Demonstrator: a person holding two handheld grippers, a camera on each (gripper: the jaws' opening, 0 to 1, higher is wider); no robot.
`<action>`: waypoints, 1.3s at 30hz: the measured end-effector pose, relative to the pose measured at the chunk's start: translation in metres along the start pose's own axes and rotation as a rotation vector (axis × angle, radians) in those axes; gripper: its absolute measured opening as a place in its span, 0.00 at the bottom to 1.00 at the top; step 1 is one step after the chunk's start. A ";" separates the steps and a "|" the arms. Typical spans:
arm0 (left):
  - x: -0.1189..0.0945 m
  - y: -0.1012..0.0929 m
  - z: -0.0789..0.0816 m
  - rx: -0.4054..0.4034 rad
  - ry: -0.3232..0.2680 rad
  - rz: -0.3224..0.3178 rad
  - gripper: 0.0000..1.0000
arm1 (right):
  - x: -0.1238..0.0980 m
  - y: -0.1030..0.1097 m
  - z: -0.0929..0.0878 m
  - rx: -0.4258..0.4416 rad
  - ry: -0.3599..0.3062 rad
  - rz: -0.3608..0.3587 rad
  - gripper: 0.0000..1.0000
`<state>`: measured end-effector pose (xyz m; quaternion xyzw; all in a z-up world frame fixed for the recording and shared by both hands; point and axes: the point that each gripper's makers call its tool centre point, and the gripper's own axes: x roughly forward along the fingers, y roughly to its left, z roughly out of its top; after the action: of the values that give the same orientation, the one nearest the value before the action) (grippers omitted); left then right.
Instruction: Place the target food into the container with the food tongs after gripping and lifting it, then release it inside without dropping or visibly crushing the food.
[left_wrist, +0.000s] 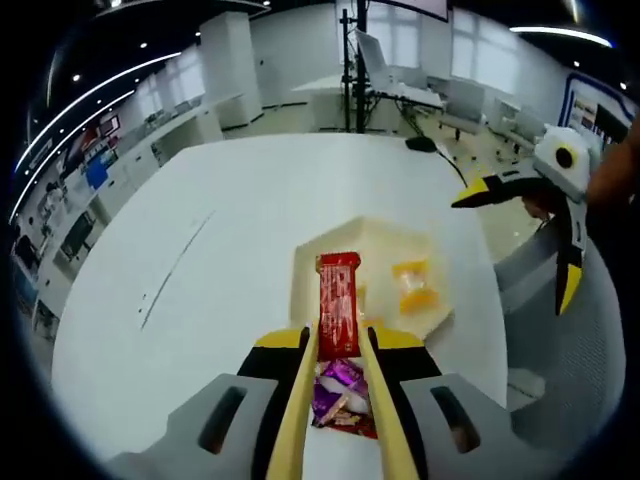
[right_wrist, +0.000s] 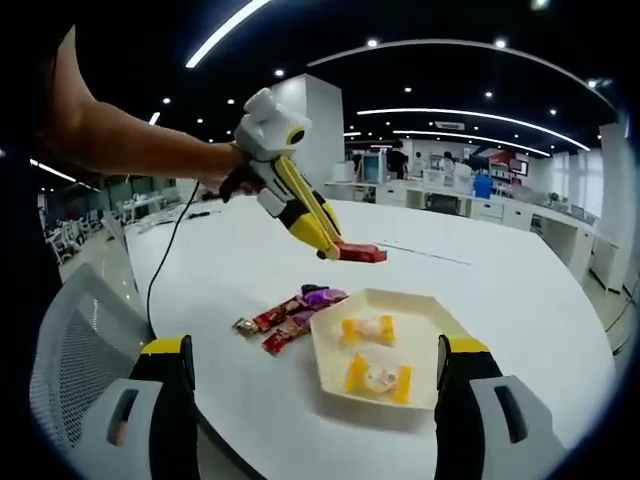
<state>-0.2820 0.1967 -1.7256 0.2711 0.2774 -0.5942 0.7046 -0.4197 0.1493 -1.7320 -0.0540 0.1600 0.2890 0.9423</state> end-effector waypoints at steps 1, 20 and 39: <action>0.004 -0.003 0.004 0.003 0.001 -0.007 0.19 | 0.000 0.000 0.000 0.001 0.000 0.000 0.99; 0.044 -0.022 0.063 0.068 -0.027 -0.043 0.19 | -0.001 -0.002 0.000 0.004 -0.004 -0.012 0.99; 0.048 -0.030 0.067 0.085 -0.093 -0.059 0.24 | 0.000 -0.001 -0.001 0.002 0.003 -0.006 0.99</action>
<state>-0.3004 0.1120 -1.7145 0.2646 0.2269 -0.6380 0.6866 -0.4195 0.1483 -1.7326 -0.0539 0.1616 0.2858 0.9430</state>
